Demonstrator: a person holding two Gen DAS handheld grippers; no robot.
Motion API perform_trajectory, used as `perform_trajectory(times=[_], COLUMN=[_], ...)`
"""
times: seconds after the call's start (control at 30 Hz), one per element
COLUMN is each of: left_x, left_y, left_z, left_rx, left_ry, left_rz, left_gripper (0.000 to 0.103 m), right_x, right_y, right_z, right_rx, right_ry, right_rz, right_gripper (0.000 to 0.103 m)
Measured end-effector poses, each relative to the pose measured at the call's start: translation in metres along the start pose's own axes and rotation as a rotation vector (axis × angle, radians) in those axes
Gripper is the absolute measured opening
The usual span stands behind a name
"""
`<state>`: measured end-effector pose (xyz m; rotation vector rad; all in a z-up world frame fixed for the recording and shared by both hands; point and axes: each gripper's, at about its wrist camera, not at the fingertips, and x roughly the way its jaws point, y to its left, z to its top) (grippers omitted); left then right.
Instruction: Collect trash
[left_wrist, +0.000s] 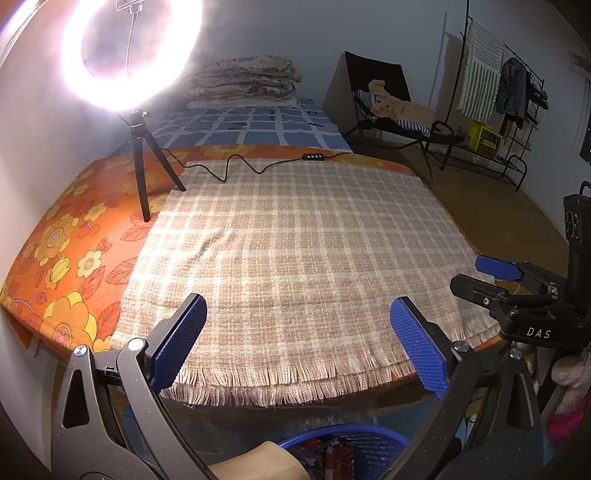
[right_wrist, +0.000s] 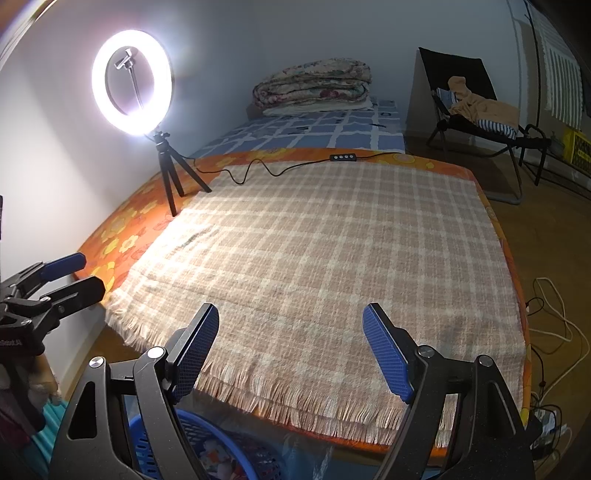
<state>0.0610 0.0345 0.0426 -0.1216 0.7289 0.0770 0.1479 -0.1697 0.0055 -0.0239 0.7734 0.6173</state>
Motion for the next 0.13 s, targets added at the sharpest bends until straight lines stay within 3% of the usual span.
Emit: perform_trajectory(times=[0.13], left_x=[0.0008], left_y=[0.0004], left_z=[0.0004], left_rx=[0.004], left_ry=[-0.005], left_rz=[0.007], left_gripper=[0.101], right_x=[-0.0003], right_y=[-0.0002], right_z=[0.0003], right_rx=[-0.001], right_ry=[0.000], right_rz=[0.001], right_gripper=[0.080])
